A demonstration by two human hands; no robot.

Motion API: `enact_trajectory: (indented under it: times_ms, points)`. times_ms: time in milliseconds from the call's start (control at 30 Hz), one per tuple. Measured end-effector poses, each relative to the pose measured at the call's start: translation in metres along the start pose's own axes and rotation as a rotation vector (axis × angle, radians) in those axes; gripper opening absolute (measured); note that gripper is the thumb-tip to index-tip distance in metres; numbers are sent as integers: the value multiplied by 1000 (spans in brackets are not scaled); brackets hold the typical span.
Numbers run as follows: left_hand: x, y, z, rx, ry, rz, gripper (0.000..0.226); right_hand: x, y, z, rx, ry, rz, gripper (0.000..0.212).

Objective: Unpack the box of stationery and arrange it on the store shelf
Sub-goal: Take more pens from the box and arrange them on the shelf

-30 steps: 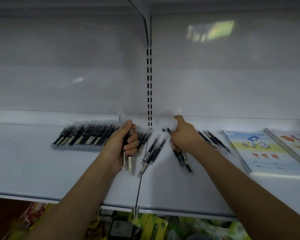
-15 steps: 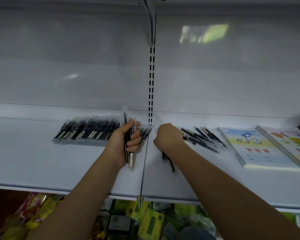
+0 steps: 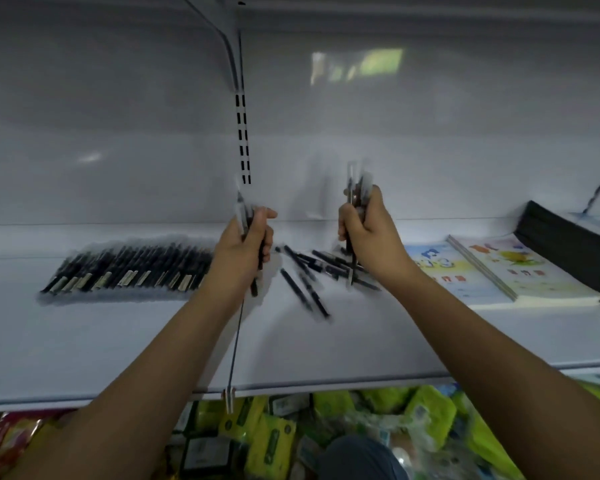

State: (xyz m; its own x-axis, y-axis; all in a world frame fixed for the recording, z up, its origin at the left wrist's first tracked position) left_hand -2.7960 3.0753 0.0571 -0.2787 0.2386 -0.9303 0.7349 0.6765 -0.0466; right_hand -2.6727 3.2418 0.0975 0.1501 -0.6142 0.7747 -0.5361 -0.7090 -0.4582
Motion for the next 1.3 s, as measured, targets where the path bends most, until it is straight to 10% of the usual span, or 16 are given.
enact_trajectory:
  times_ms: [333,567,800,1067,1300]
  points:
    - [40,26,22,84,-187,-40,29,-63,43,36,198,217,-226,32]
    - [33,34,0,516,-69,-893,15,-85,36,36,116,329,-529,34]
    - [33,46,1,642,-11,-1173,7,-93,31,36,43,367,-587,41]
    - [5,-8,11,130,-88,-483,24,-61,39,28,252,305,410,40]
    - [33,8,28,-17,-127,11,3,-51,66,26,662,289,765,41]
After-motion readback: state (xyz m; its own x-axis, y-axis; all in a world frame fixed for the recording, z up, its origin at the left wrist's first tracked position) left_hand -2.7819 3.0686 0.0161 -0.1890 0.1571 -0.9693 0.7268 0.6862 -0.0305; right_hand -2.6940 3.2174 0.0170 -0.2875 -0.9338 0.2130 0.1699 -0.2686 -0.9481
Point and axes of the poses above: each hand's wrist, its own z-axis away from the middle knuckle, its own y-axis out of the palm, x = y × z, the point moved 9 cm from there along -z, towards the middle knuckle, and after that the axes turned 15 degrees about x, right-handed, at the moved point
